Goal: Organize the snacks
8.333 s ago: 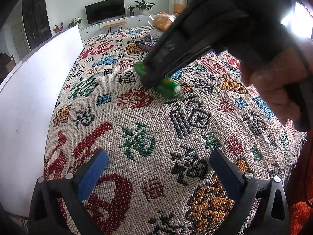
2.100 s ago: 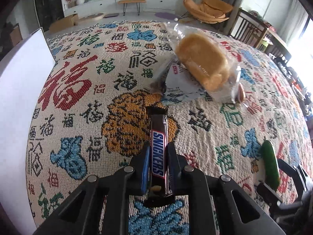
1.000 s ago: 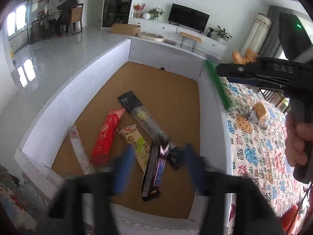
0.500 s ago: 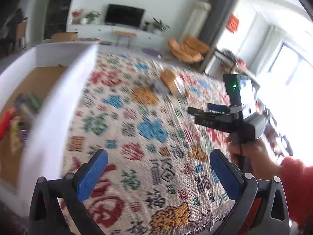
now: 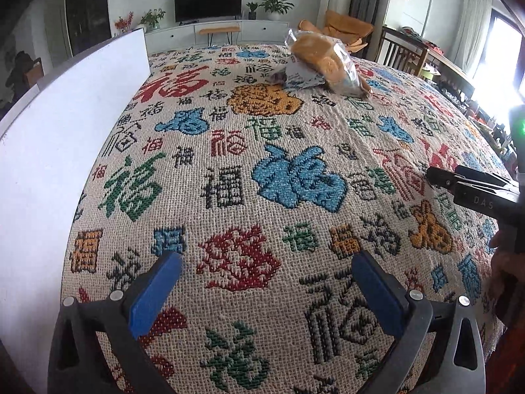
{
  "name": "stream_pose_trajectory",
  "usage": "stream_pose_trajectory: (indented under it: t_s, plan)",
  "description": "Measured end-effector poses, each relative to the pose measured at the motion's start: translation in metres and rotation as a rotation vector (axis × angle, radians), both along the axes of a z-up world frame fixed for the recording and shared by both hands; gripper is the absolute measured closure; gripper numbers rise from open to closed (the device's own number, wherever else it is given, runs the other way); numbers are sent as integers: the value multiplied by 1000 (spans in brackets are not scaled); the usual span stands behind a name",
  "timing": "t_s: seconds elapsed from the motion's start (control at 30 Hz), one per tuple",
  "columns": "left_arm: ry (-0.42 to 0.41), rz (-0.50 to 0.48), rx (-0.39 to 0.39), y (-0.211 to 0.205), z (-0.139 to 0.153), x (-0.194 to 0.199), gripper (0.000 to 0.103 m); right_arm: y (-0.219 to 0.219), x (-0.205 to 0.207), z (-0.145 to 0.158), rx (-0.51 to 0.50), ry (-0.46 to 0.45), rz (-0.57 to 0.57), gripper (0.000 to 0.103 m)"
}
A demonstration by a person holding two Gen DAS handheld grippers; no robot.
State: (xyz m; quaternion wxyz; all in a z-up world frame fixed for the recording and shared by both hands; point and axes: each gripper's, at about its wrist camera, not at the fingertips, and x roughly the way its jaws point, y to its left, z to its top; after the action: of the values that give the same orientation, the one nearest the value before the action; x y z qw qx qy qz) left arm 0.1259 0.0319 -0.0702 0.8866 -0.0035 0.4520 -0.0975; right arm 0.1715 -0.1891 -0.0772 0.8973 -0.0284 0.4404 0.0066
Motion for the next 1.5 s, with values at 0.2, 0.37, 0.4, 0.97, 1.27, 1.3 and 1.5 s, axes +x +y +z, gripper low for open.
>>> stream_pose_trajectory:
  t_s: [0.2, 0.37, 0.4, 0.97, 1.27, 1.3, 1.5]
  plan:
    - [3, -10, 78, -13, -5, 3, 0, -6, 5, -4, 23, 8, -13, 20]
    - [4, -10, 82, -13, -5, 4, 0, -8, 4, -4, 23, 8, -13, 20]
    - [3, -10, 82, -13, -5, 4, 0, -7, 4, -5, 23, 8, -13, 20]
    - [3, -10, 81, -13, -5, 4, 0, -6, 5, -4, 23, 8, -13, 20]
    - [2, -9, 81, -13, -5, 3, 0, -6, 4, -4, 23, 8, -13, 20]
    - [2, -9, 81, -13, -5, 3, 0, -7, 4, -4, 23, 8, -13, 20]
    - [1, -9, 81, -13, -5, 3, 0, -7, 4, -4, 23, 8, -13, 20]
